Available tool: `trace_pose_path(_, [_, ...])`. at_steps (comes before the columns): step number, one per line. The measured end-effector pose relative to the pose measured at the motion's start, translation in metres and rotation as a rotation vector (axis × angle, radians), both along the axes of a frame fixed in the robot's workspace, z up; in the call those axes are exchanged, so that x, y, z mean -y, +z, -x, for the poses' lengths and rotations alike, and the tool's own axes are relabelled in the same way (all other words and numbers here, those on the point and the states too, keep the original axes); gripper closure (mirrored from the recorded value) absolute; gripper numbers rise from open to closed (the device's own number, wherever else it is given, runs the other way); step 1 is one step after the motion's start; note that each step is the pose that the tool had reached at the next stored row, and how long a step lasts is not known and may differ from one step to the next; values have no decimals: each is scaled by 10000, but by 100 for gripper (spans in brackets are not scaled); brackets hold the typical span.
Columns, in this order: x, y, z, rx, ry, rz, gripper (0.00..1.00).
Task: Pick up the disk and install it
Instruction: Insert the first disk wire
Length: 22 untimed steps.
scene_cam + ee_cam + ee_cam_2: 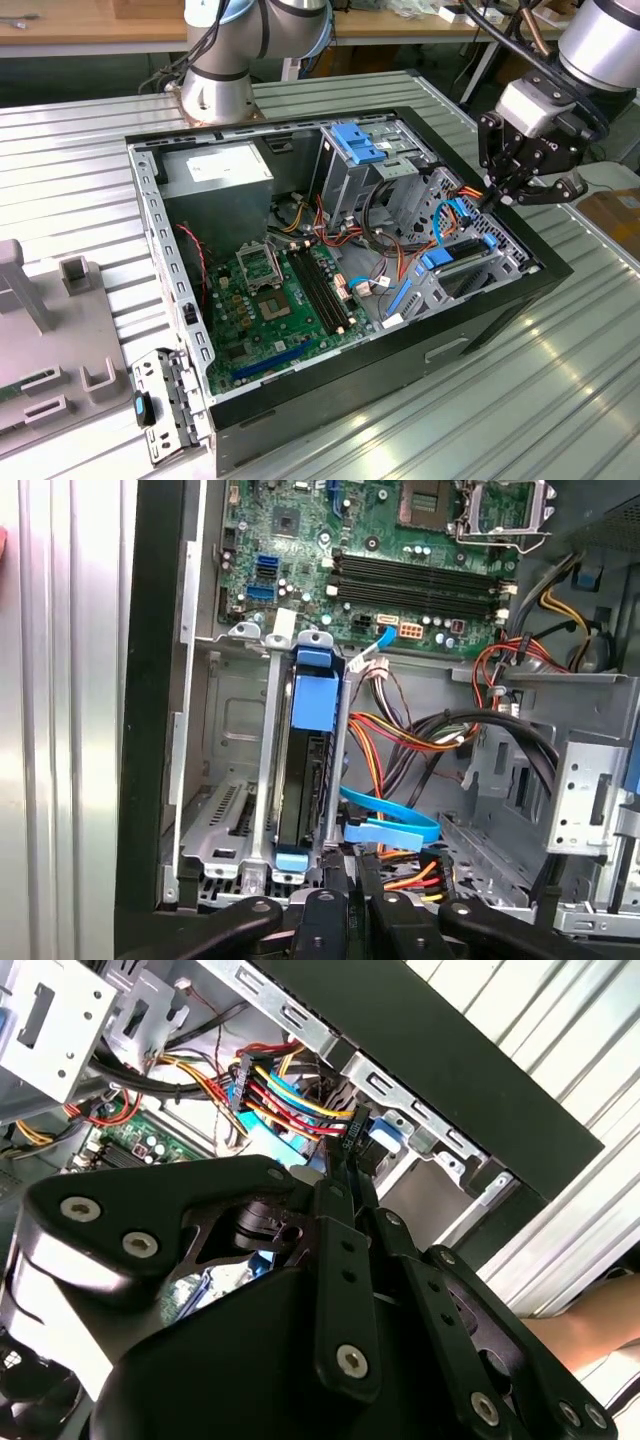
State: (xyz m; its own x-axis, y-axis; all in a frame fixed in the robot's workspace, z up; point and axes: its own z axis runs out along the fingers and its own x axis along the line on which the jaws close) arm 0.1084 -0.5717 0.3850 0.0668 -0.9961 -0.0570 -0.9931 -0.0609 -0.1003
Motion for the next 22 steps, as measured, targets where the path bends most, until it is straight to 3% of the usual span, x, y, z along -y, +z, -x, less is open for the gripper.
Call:
trace_pose_path(15, [22,-19,101,8,-323,0,84])
trace_pose_path(19, [37,-54,130,8,-424,-1,84])
trace_pose_path(22, [43,-90,131,8,-776,2,84])
